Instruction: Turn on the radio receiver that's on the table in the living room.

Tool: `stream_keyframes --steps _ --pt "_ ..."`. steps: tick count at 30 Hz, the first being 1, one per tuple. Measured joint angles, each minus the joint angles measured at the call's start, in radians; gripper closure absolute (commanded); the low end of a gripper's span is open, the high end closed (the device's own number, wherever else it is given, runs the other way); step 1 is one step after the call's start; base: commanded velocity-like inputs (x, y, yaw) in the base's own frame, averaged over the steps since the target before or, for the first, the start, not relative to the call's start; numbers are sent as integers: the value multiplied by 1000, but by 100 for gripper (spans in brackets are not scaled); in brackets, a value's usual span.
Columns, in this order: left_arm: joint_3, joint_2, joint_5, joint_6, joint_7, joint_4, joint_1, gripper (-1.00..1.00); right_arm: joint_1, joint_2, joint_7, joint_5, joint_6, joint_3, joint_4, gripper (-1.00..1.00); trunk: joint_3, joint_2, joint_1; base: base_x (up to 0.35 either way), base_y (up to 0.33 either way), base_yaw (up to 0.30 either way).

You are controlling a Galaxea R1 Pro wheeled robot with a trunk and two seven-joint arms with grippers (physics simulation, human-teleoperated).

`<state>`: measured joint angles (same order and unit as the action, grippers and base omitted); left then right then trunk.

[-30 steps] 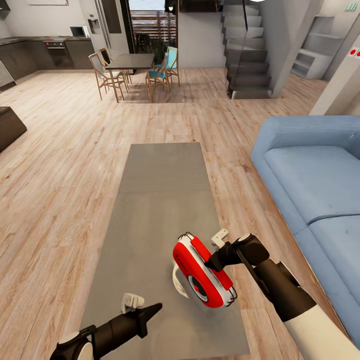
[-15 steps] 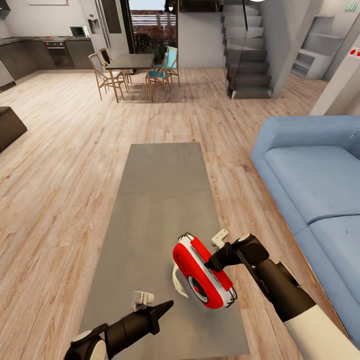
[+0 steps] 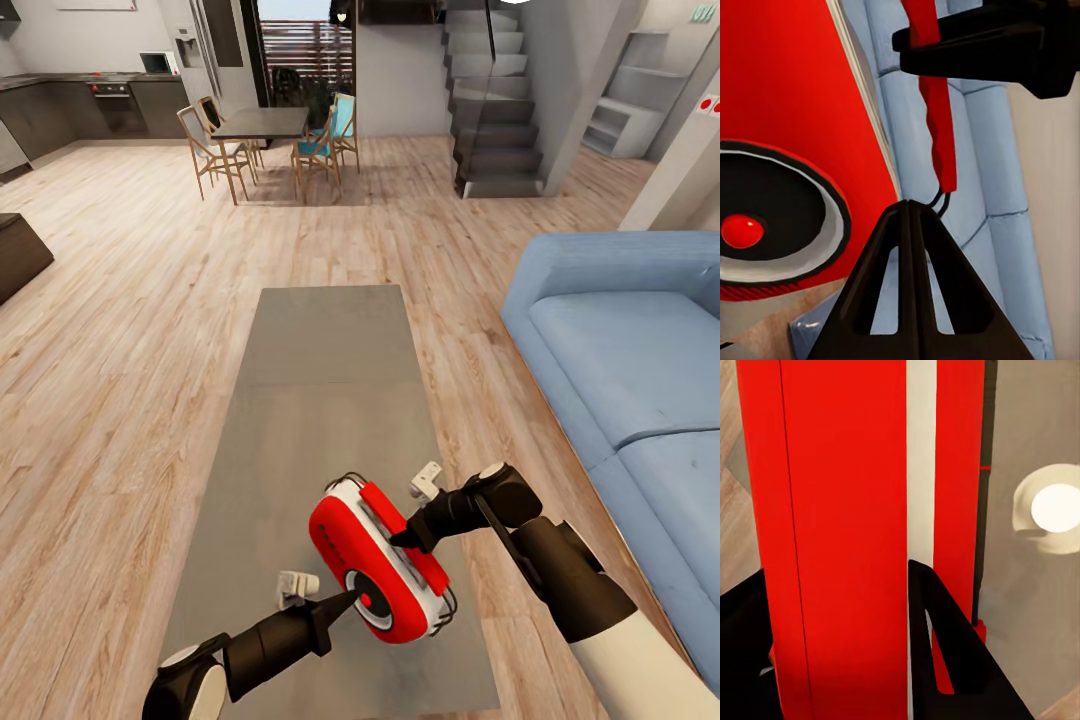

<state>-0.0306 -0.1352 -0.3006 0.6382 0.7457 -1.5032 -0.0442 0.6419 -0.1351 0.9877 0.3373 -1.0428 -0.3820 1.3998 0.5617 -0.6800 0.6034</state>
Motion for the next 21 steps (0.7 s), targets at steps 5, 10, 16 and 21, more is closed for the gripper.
stream_keyframes --steps 5,10,16,21 --pt "0 0 1 0 0 16 0 100 0 0 1 2 0 2 0 100 0 0 0 0 0 0" --pt "0 -3 50 -7 -7 48 -12 100 0 0 2 2 0 1 0 100 0 0 0 0 0 0" --pt "0 1 76 -9 -30 60 -31 100 0 0 2 5 0 0 0 100 0 0 0 0 0 0" --pt "1 4 105 -9 -96 62 -44 100 0 0 2 8 0 -1 0 100 0 0 0 0 0 0"
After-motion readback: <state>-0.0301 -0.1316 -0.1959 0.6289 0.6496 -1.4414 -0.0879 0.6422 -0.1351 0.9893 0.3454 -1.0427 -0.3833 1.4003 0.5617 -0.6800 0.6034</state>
